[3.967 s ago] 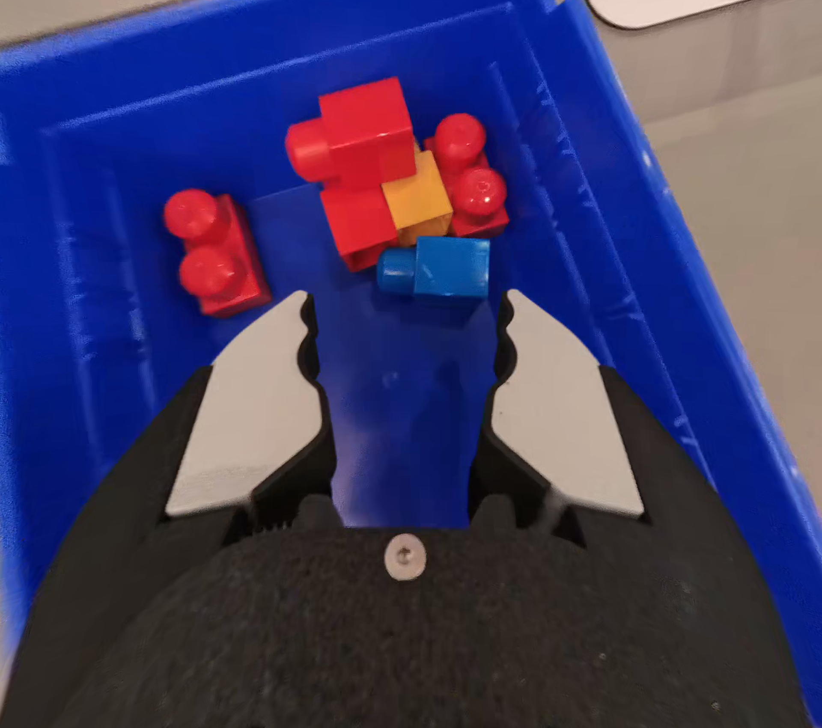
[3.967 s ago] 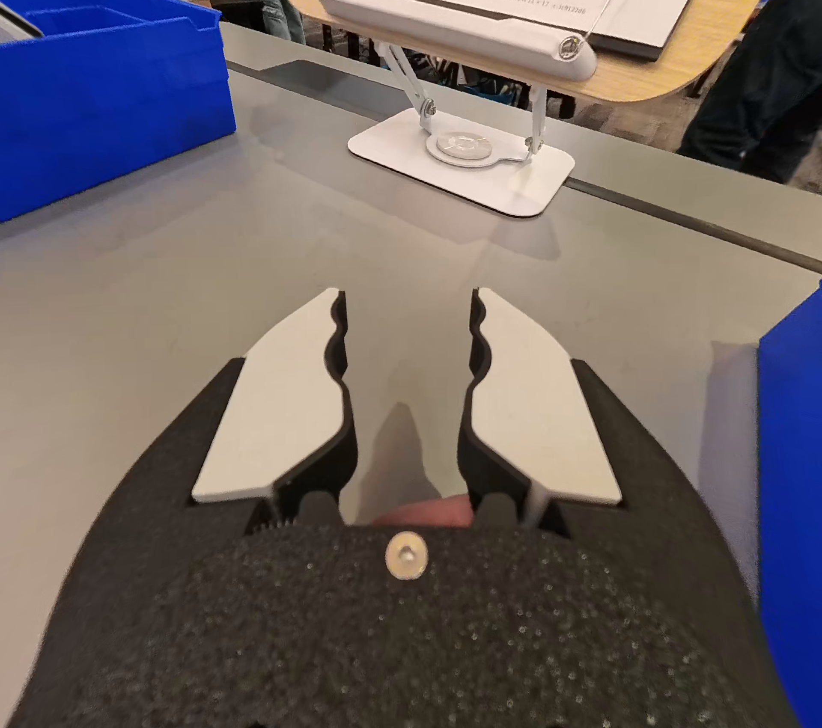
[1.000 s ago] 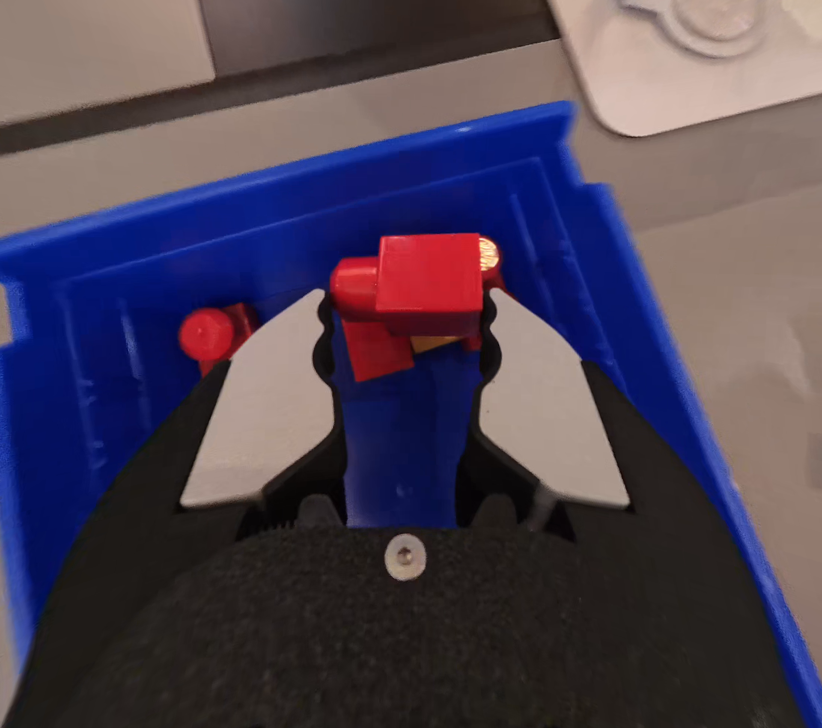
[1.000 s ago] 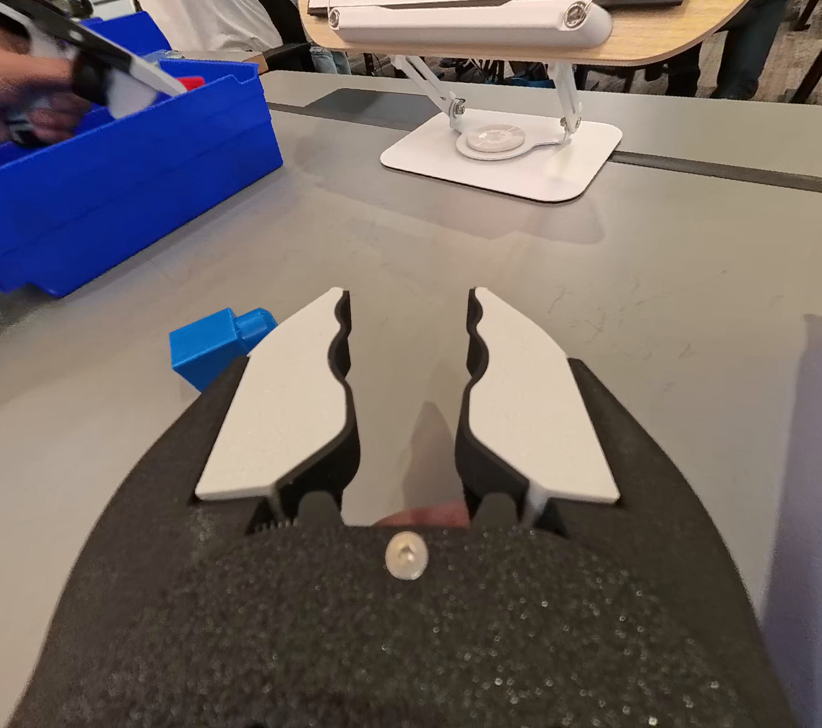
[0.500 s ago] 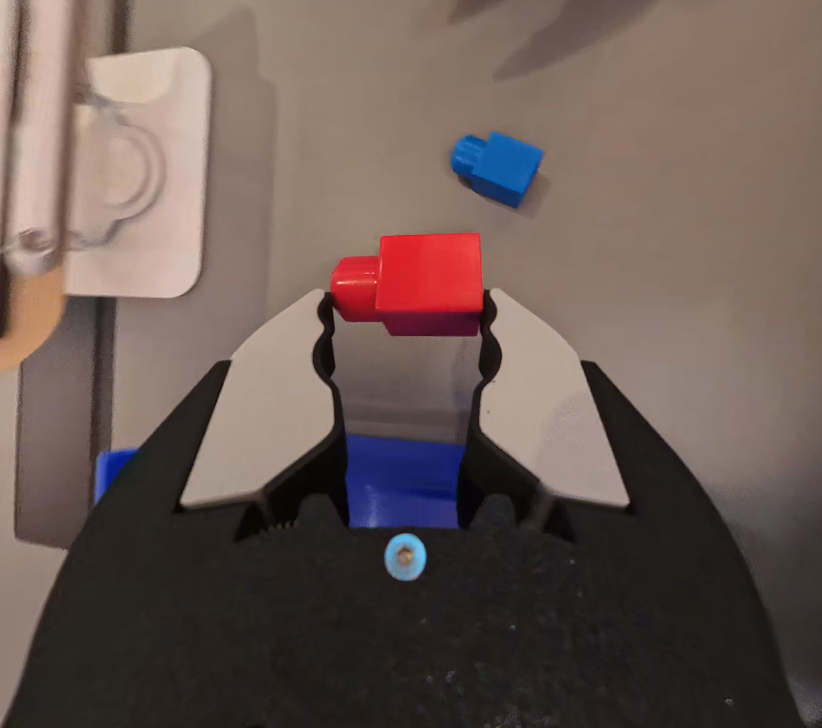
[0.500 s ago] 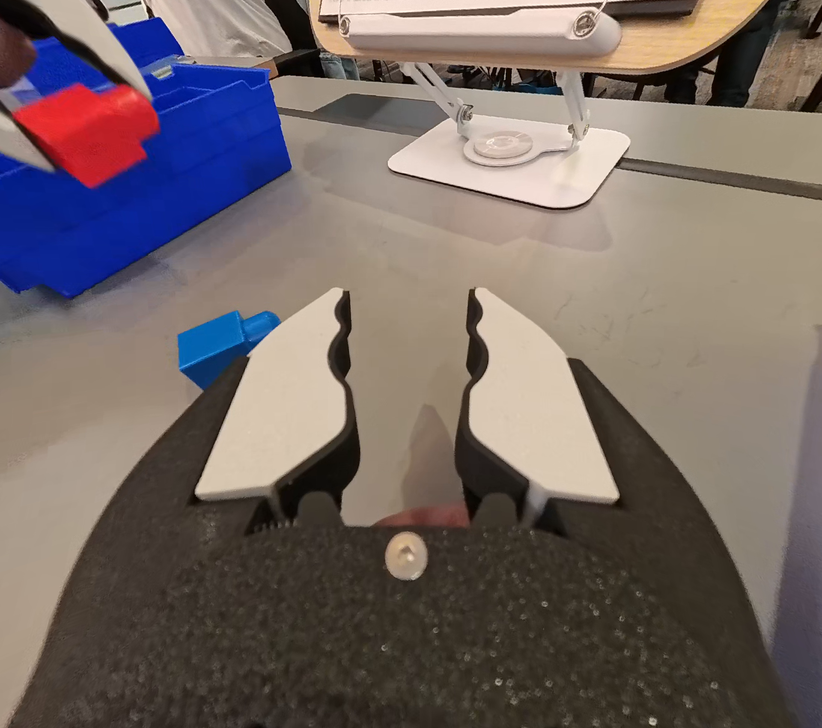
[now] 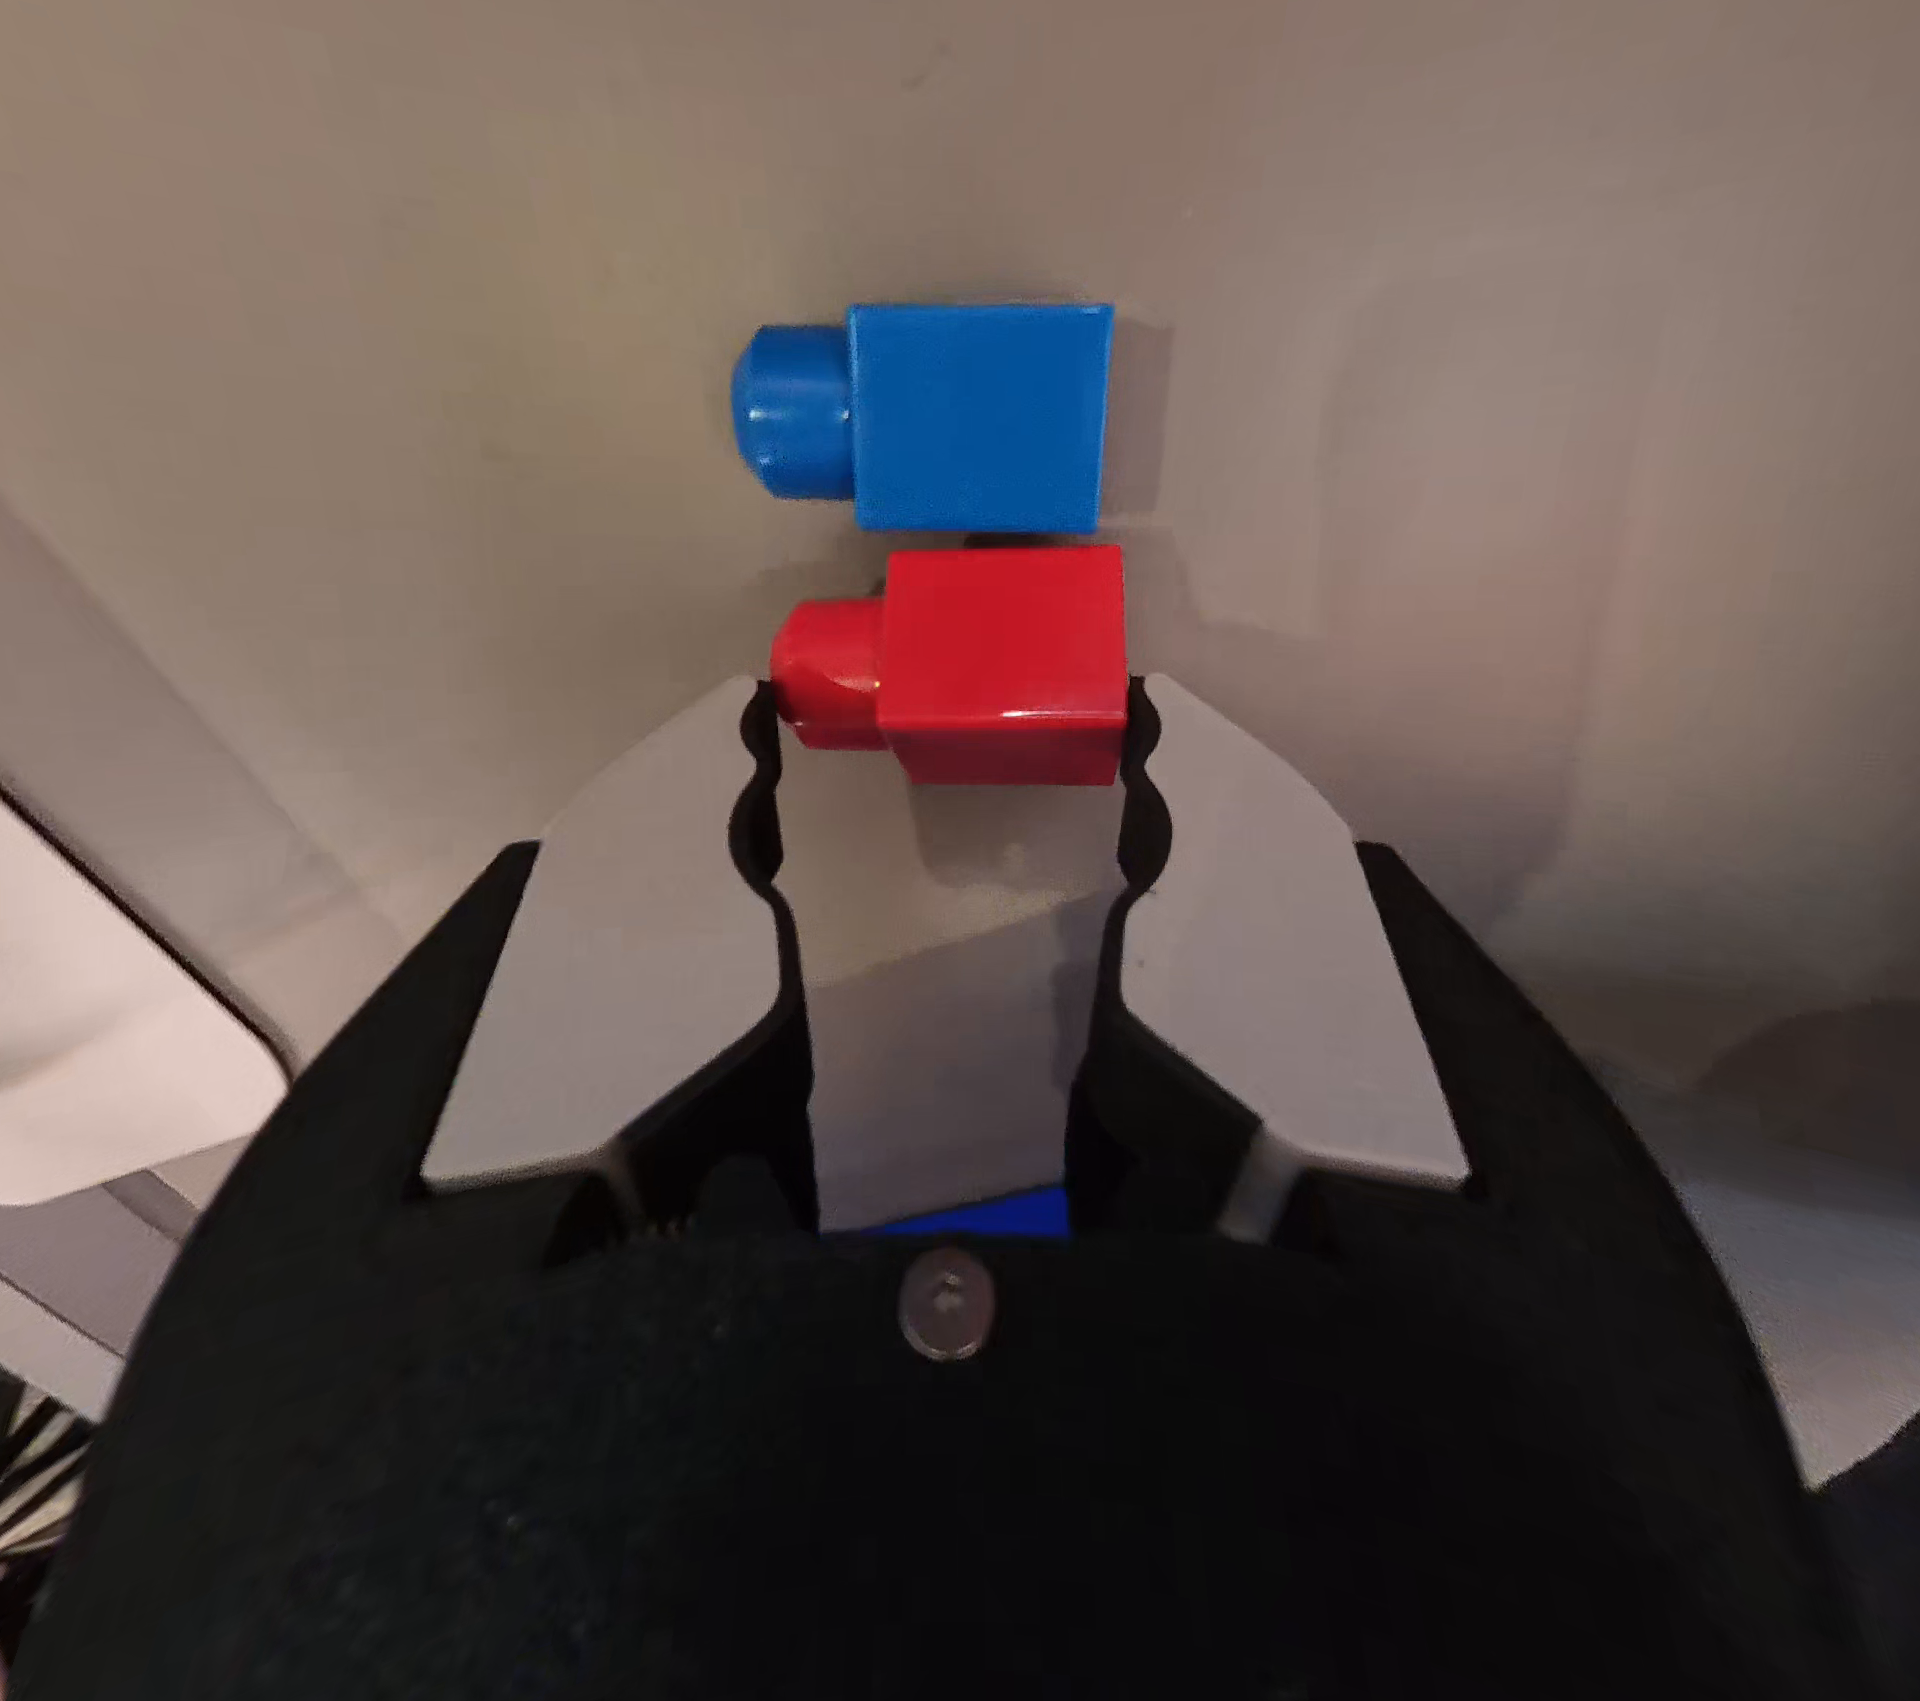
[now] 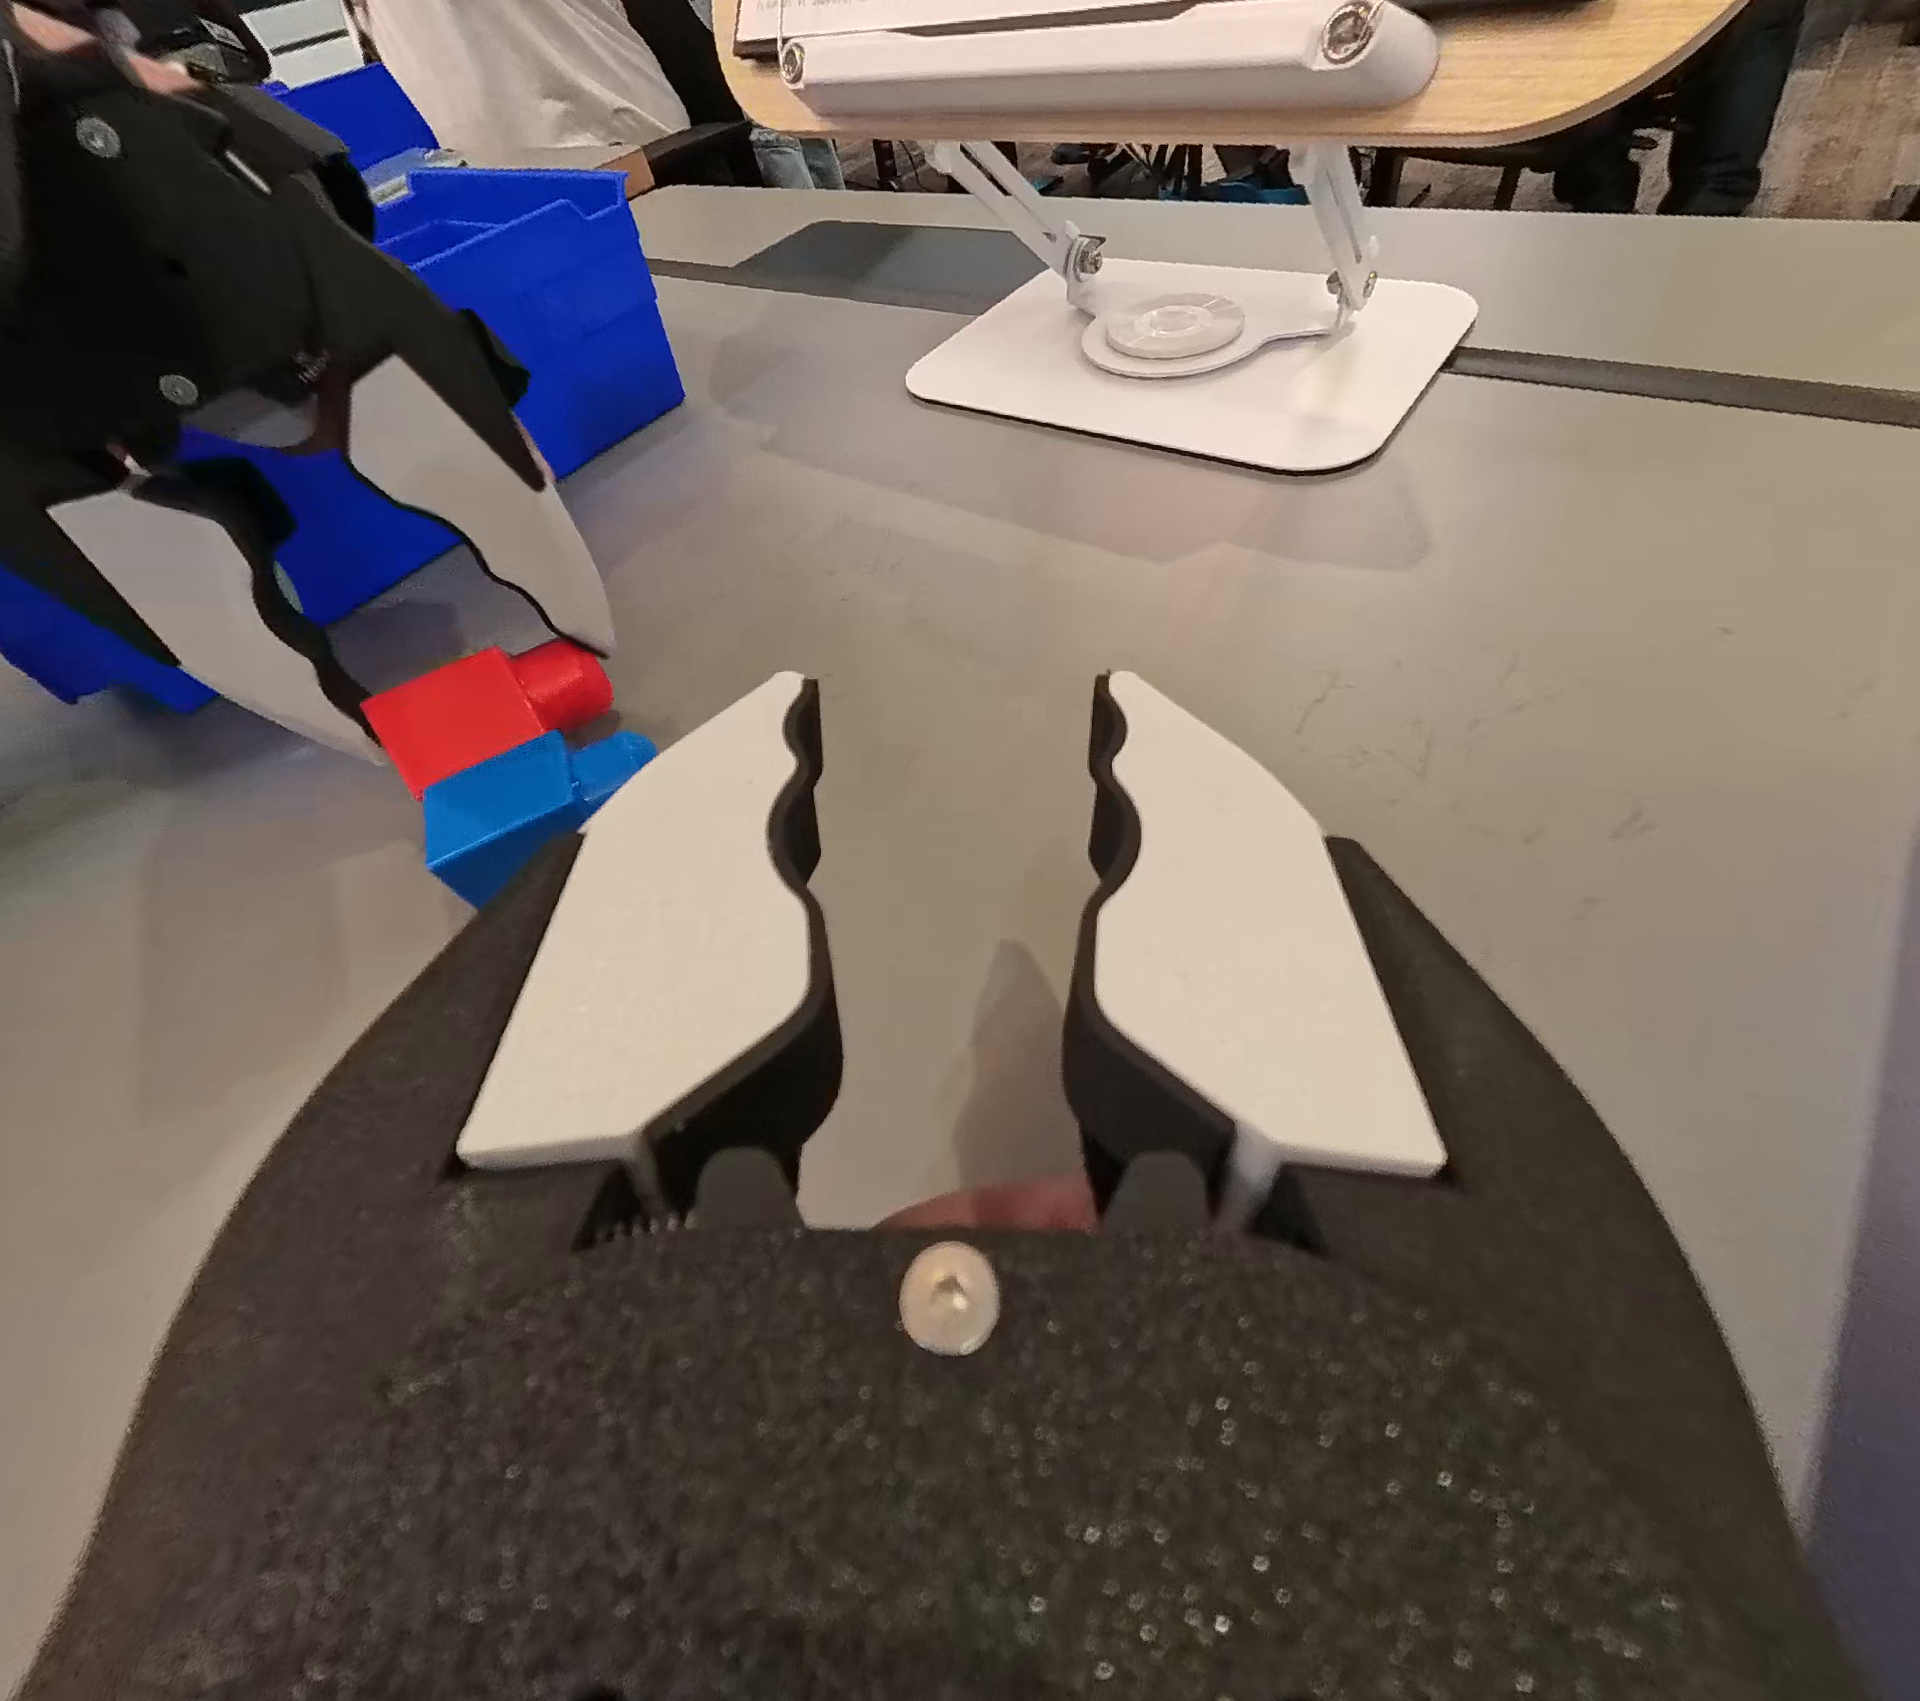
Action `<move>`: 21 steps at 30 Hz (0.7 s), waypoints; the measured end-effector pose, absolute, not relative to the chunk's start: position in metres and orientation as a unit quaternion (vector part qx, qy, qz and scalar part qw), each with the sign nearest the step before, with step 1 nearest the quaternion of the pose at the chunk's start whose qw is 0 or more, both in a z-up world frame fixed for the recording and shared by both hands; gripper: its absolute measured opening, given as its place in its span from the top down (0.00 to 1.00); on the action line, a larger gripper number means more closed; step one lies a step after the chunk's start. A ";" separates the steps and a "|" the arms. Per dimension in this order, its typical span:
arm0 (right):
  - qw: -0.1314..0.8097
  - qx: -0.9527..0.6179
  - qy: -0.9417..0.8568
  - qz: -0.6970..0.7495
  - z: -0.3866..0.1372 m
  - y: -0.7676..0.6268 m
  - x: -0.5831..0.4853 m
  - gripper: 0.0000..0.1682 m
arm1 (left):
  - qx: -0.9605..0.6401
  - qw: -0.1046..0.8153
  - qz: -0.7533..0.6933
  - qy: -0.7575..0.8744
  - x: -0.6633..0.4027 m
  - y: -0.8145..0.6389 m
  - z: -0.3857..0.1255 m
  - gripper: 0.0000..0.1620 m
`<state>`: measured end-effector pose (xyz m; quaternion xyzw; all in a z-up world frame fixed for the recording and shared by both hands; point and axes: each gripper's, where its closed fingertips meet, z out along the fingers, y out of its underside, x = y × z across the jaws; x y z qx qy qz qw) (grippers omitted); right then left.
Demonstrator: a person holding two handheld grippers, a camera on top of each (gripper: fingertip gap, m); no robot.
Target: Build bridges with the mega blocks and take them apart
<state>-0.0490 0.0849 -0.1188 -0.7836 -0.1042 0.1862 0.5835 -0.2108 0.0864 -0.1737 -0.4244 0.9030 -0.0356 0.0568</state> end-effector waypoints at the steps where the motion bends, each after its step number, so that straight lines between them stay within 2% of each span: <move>1: 0.583 -0.784 -0.105 0.186 -0.119 0.085 -0.049 0.71 | -0.420 0.055 -0.031 0.905 -0.210 0.086 -0.176 0.61; 13: 0.578 -0.787 -0.108 0.187 -0.121 0.085 -0.051 0.71 | -0.387 0.035 0.057 0.920 -0.206 0.091 -0.179 0.61; 21: 0.577 -0.787 -0.108 0.190 -0.121 0.084 -0.051 0.71 | -0.382 0.047 0.063 0.921 -0.196 0.085 -0.174 0.61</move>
